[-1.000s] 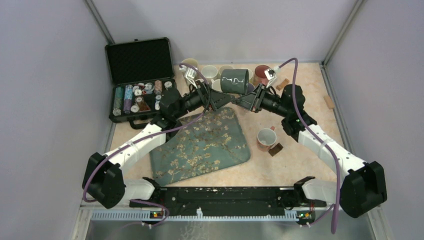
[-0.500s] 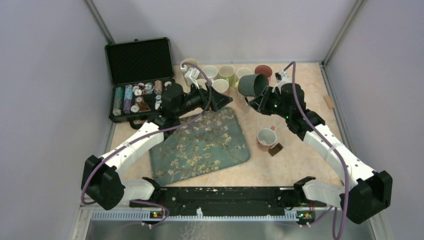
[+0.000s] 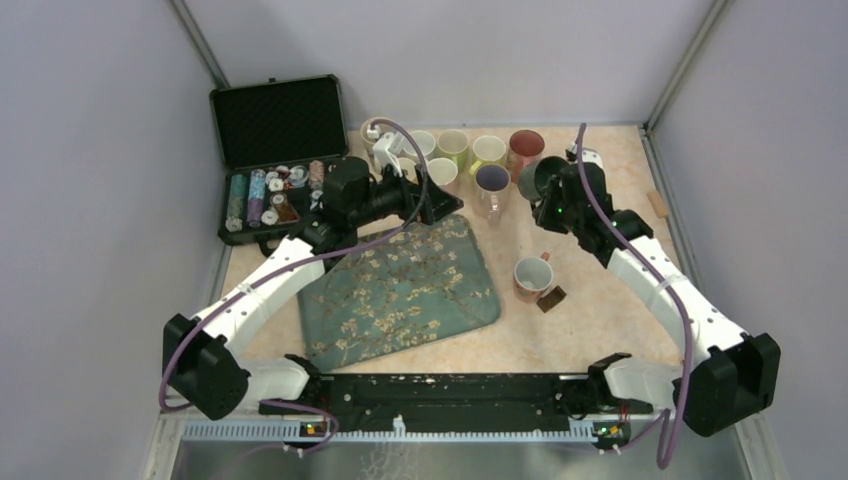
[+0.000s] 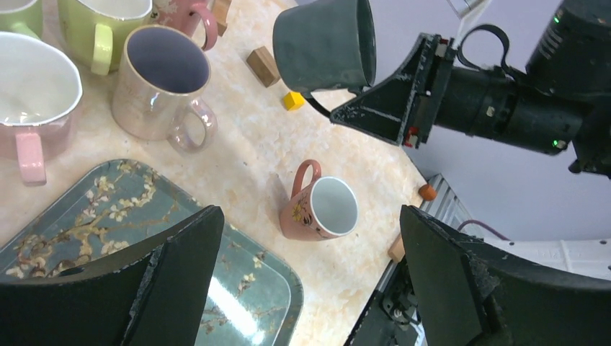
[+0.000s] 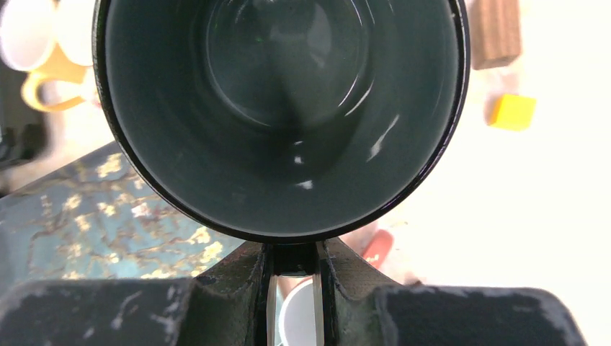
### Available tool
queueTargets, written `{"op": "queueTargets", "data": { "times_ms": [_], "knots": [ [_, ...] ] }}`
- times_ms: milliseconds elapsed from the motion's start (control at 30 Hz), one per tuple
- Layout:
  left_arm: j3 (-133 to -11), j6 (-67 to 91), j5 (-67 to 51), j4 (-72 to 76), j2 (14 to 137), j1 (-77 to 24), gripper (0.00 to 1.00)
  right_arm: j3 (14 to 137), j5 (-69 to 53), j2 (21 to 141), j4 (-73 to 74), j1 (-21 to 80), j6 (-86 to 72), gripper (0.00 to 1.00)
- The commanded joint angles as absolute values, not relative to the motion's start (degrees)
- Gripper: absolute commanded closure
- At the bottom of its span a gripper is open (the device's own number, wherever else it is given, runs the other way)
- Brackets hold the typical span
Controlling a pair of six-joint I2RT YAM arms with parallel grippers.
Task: Turn the mug right side up
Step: Place the cup at the center of the board.
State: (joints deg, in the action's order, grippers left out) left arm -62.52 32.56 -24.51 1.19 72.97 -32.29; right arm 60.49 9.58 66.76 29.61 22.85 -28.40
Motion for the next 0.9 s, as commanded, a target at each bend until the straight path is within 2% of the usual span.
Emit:
{"op": "queueTargets", "data": {
  "times_ms": [0, 867],
  "knots": [
    [-65.25, 29.66, -26.50, -2.02, 73.64, -32.33, 0.01, 63.63, 13.34, 69.11, 27.47, 20.18, -26.84, 1.00],
    [-64.95, 26.76, -27.69, -4.97, 73.15, -32.12, 0.01, 68.15, 11.18, 92.79, 23.27, 15.03, -25.76, 1.00]
  ]
}}
